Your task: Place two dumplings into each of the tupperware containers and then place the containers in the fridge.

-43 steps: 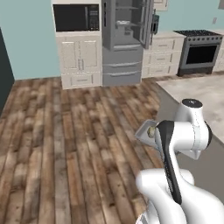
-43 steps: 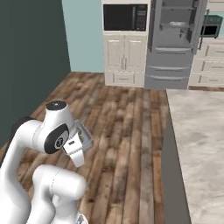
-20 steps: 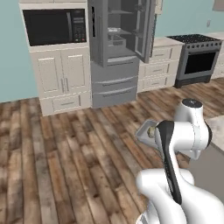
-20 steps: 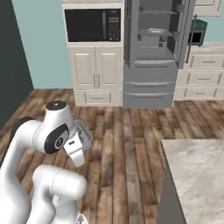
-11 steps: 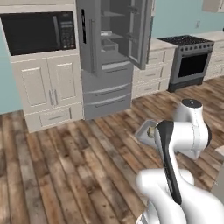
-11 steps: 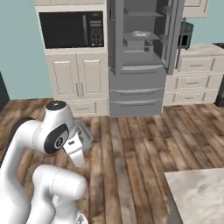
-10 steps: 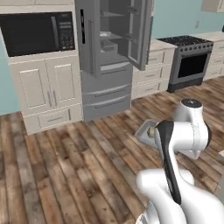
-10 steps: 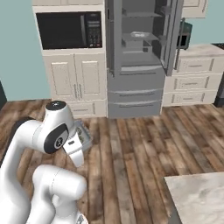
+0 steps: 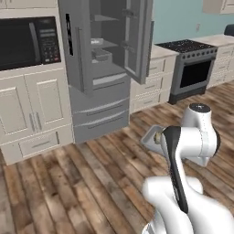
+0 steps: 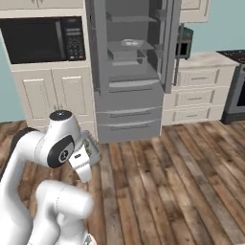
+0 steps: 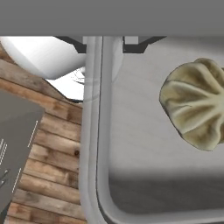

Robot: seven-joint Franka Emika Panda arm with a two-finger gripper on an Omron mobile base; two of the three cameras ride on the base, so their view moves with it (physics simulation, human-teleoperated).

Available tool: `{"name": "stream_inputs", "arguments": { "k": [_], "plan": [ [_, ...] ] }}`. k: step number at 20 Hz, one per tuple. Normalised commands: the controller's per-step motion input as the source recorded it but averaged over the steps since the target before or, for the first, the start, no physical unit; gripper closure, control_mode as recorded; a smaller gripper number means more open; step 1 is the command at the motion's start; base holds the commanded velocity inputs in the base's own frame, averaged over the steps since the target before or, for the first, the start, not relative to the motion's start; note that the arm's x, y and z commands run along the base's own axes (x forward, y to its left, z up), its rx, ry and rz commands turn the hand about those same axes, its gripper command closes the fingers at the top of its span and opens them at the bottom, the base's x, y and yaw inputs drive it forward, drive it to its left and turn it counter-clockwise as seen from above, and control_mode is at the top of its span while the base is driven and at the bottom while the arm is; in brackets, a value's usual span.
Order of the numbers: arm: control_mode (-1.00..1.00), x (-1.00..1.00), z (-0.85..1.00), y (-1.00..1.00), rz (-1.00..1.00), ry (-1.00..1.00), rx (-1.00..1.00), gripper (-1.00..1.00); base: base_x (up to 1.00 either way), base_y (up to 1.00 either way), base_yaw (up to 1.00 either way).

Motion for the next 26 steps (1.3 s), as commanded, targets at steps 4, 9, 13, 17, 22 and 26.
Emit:
{"name": "stream_inputs", "arguments": {
  "k": [4,9,13,17,22,26],
  "plan": [
    [1.00,0.00,0.00,0.00,0.00,0.00,0.00,1.00,1.00,-0.46,-0.10],
    [1.00,0.00,0.00,0.00,0.00,0.00,0.00,1.00,1.00,-0.22,-0.07],
    [1.00,0.00,0.00,0.00,0.00,0.00,0.00,1.00,1.00,0.00,0.00],
    [1.00,0.00,0.00,0.00,0.00,0.00,0.00,1.00,1.00,0.00,0.00],
    [1.00,0.00,0.00,0.00,0.00,0.00,0.00,1.00,1.00,-0.03,0.00],
    [1.00,0.00,0.00,0.00,0.00,0.00,0.00,1.00,1.00,-0.21,0.00]
  ]
}}
